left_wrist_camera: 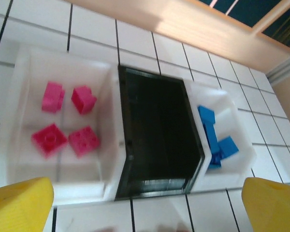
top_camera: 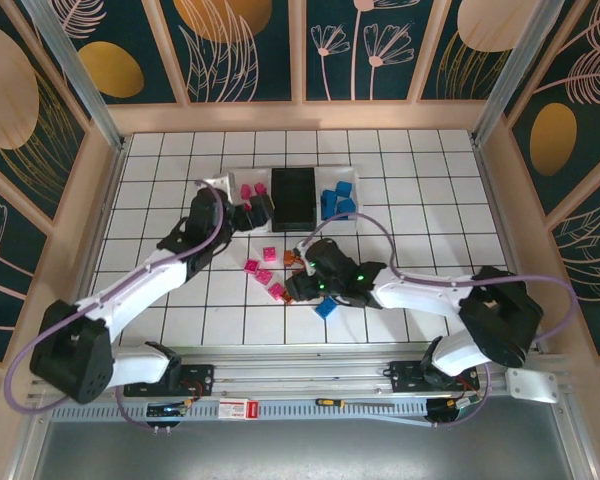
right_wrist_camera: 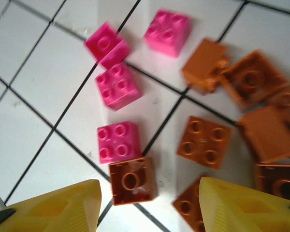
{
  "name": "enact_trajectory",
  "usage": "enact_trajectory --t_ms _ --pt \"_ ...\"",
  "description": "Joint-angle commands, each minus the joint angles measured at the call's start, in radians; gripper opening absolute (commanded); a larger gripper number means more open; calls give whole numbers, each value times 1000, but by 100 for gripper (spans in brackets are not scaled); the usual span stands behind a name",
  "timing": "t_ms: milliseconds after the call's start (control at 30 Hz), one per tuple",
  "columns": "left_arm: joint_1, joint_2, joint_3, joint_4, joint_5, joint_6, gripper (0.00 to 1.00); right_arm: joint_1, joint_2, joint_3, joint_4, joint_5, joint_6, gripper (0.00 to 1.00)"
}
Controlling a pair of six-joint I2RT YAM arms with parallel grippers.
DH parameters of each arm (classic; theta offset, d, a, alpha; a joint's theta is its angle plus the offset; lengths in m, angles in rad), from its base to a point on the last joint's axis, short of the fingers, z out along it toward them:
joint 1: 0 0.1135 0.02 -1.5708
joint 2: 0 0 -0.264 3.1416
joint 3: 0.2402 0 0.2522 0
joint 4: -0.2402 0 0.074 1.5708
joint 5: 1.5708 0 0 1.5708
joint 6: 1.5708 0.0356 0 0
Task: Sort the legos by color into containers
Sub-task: Place the lego in the container, then pick up the lego from the middle-left of the table.
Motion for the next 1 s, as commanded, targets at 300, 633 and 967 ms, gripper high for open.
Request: enact_trajectory --t_ms 300,633,967 --pt "1 -249 -229 -27 -32 -65 99 85 214 151 -28 -7 -67 56" --pt "1 -262 -256 -46 -57 -49 99 166 221 97 -101 -58 -14 54" --pt "1 -264 -272 -53 -62 -45 99 244 150 170 -190 150 -8 59"
